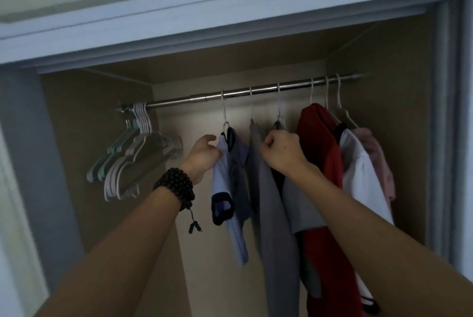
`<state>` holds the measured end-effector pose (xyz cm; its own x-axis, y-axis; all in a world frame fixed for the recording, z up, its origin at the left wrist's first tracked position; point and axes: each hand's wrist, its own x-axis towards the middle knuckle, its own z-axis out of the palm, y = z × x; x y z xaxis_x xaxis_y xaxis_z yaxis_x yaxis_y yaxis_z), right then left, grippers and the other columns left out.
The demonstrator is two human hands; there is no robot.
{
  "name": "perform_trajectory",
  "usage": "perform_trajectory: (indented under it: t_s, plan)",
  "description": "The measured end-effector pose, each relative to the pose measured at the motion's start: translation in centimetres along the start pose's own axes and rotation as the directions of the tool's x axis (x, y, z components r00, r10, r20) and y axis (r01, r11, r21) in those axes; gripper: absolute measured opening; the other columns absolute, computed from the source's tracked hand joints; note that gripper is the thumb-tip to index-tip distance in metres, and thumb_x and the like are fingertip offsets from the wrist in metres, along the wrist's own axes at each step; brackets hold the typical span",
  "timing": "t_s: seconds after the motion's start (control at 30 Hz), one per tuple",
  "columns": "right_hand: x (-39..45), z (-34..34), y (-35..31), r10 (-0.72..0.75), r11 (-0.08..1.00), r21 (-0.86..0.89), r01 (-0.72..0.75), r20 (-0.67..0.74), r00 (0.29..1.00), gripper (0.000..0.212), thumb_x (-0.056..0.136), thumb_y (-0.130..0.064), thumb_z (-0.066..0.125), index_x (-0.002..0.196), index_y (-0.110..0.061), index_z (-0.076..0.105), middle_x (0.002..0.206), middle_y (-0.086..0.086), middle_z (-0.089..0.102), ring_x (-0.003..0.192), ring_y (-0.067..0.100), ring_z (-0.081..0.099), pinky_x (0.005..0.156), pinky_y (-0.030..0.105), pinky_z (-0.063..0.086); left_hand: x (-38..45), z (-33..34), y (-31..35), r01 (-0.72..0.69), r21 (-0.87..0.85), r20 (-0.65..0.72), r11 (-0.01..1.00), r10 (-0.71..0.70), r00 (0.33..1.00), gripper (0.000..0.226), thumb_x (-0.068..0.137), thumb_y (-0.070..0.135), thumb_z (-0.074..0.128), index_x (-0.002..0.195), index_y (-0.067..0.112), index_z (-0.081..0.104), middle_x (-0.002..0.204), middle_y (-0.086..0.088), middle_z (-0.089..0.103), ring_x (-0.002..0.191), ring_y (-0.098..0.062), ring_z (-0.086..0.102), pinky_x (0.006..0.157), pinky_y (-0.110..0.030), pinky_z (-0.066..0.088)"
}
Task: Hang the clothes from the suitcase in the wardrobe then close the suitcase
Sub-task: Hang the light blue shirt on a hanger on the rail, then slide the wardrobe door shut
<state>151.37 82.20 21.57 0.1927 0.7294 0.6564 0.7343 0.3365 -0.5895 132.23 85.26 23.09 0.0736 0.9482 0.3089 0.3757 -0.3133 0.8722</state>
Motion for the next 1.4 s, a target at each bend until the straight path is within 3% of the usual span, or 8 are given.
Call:
perform_trajectory:
  t_s: [0.13,0.33,0.57,0.83,1.03,1.2,1.3,1.4]
  plan:
    - [-4.3,-4.3,0.1,0.013,0.998,-0.057,-0.012,0.018,1.0,0.015,0.085,-0.016,0.059,0.079,-0.005,0.068,0.081,0.01,0.069,0.077,0.022,0.064,0.067,0.026,0.048,-5.6,0.1,1.0,-0.111,0.066,-0.036,0.992,0.114,0.993,0.047,0.094,0.0,0.049,0.139,0.01,0.041,0.095,0.003,0.055,0.087,-0.011,0.056,0.071,-0.021,0.043]
    - [-13.4,-12.1,2.9,0.032,0.963,-0.266,-0.027,0.017,0.999,0.014,0.082,-0.018,0.058,0.069,-0.019,0.061,0.08,0.009,0.071,0.08,0.027,0.065,0.07,0.03,0.049,-13.3,4.8,-0.1,-0.179,0.167,0.096,0.97,0.165,0.982,0.059,0.092,0.004,0.052,0.147,0.011,0.033,0.128,-0.011,0.053,0.11,-0.029,0.057,0.083,-0.034,0.053]
    - [-22.6,-23.1,10.8,0.349,0.859,-0.406,-0.312,0.017,0.937,0.014,0.079,-0.019,0.057,0.09,-0.015,0.065,0.084,0.005,0.068,0.082,0.026,0.065,0.075,0.034,0.055,-20.6,17.2,1.2,-0.326,0.175,0.337,0.929,0.254,0.906,0.059,0.09,0.008,0.052,0.146,0.016,0.035,0.137,-0.006,0.046,0.12,-0.022,0.049,0.097,-0.025,0.041]
    - [-28.8,-36.0,22.3,0.464,0.767,-0.489,-0.416,-0.027,0.886,0.054,0.086,-0.016,0.059,0.137,-0.015,0.044,0.123,0.019,0.056,0.113,0.033,0.053,0.096,0.033,0.04,-26.3,32.9,7.0,-0.538,0.115,0.52,0.835,0.411,0.749,0.063,0.093,0.011,0.048,0.151,0.015,0.024,0.134,-0.01,0.041,0.125,-0.023,0.042,0.103,-0.024,0.033]
    - [-27.7,-41.7,28.5,0.458,0.8,-0.46,-0.385,0.055,0.887,0.067,0.086,-0.015,0.058,0.147,-0.02,0.031,0.142,0.021,0.036,0.129,0.032,0.04,0.102,0.033,0.036,-26.9,43.3,9.1,-0.585,0.216,0.542,0.782,0.402,0.738,0.079,0.094,0.011,0.045,0.154,0.025,-0.004,0.16,-0.01,-0.013,0.149,-0.025,-0.003,0.116,-0.03,0.01]
    - [-25.9,-42.6,33.2,0.459,0.818,-0.439,-0.372,0.106,0.882,0.073,0.087,-0.015,0.057,0.149,-0.03,0.023,0.153,0.021,0.01,0.104,0.038,0.056,0.098,0.04,0.044,-26.4,46.8,7.6,-0.591,0.406,0.463,0.697,0.401,0.79,0.096,0.086,0.008,0.05,0.151,0.027,-0.017,0.151,-0.013,-0.04,0.141,-0.032,-0.033,0.12,-0.047,0.009]
    - [-24.6,-40.7,34.4,0.426,0.844,-0.41,-0.346,0.119,0.897,0.078,0.086,-0.015,0.056,0.149,-0.037,0.016,0.156,0.018,-0.002,0.121,0.045,0.046,0.102,0.048,0.041,-26.1,46.3,6.2,-0.611,0.471,0.439,0.636,0.432,0.788,0.102,0.081,-0.003,0.051,0.15,0.026,-0.019,0.149,-0.009,-0.043,0.146,-0.031,-0.022,0.099,-0.028,0.045]
    - [-23.8,-38.4,34.4,0.392,0.855,-0.408,-0.319,0.107,0.914,0.086,0.086,-0.014,0.059,0.15,-0.04,0.008,0.157,0.015,-0.012,0.14,0.046,0.015,0.107,0.053,0.03,-26.1,46.2,6.1,-0.559,0.527,0.399,0.641,0.394,0.828,0.103,0.081,-0.003,0.054,0.152,0.021,-0.017,0.15,-0.014,-0.042,0.138,-0.037,0.03,0.062,-0.021,0.043]
